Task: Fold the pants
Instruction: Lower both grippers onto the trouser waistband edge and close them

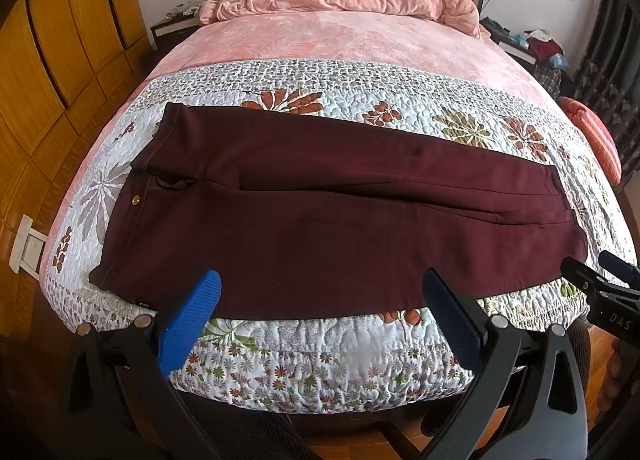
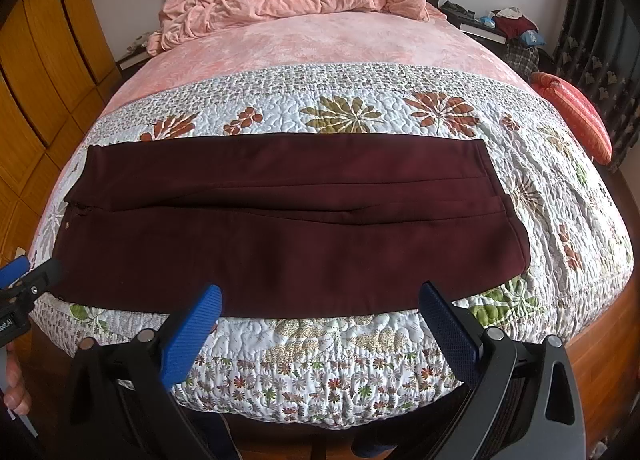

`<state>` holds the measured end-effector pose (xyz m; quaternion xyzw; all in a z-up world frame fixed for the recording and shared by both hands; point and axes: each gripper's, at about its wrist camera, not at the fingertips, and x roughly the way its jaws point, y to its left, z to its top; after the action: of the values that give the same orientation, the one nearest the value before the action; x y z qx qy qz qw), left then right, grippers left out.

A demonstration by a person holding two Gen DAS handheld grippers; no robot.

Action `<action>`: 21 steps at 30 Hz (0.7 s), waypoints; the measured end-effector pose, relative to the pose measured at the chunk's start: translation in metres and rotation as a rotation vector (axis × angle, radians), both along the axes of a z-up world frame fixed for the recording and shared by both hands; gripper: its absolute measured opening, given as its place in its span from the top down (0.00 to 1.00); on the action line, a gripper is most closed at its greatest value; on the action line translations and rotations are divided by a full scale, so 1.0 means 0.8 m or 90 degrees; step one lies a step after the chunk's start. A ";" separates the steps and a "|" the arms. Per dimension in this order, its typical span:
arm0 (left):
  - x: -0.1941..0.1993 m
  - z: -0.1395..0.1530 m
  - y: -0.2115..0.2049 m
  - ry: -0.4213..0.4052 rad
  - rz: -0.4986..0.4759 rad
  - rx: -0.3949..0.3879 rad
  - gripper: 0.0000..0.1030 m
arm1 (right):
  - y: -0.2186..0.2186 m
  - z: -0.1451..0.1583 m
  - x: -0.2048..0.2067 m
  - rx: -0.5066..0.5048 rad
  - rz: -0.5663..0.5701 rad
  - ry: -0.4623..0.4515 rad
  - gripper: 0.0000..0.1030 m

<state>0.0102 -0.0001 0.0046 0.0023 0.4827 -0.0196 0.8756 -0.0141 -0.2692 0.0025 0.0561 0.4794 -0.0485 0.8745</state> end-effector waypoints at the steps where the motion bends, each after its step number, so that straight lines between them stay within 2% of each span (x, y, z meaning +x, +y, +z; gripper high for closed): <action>1: 0.000 0.000 0.000 0.000 -0.001 0.000 0.03 | 0.001 -0.001 0.000 0.000 0.000 0.000 0.04; 13: 0.007 -0.004 -0.001 0.002 0.002 -0.005 0.03 | -0.002 -0.002 0.005 0.002 0.015 0.000 0.04; 15: 0.016 -0.010 -0.001 0.013 -0.005 -0.013 0.03 | -0.020 -0.002 0.016 0.026 0.023 0.002 0.04; 17: 0.030 -0.016 -0.004 0.022 -0.008 0.000 0.03 | -0.051 -0.001 0.032 0.037 0.009 0.003 0.04; 21: 0.082 -0.032 -0.015 0.058 -0.008 0.012 0.03 | -0.136 -0.001 0.089 0.007 -0.017 0.003 0.04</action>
<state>0.0759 -0.0117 -0.0211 0.0129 0.5219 -0.0203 0.8526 0.0570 -0.3777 0.0021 0.0673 0.4812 -0.0575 0.8721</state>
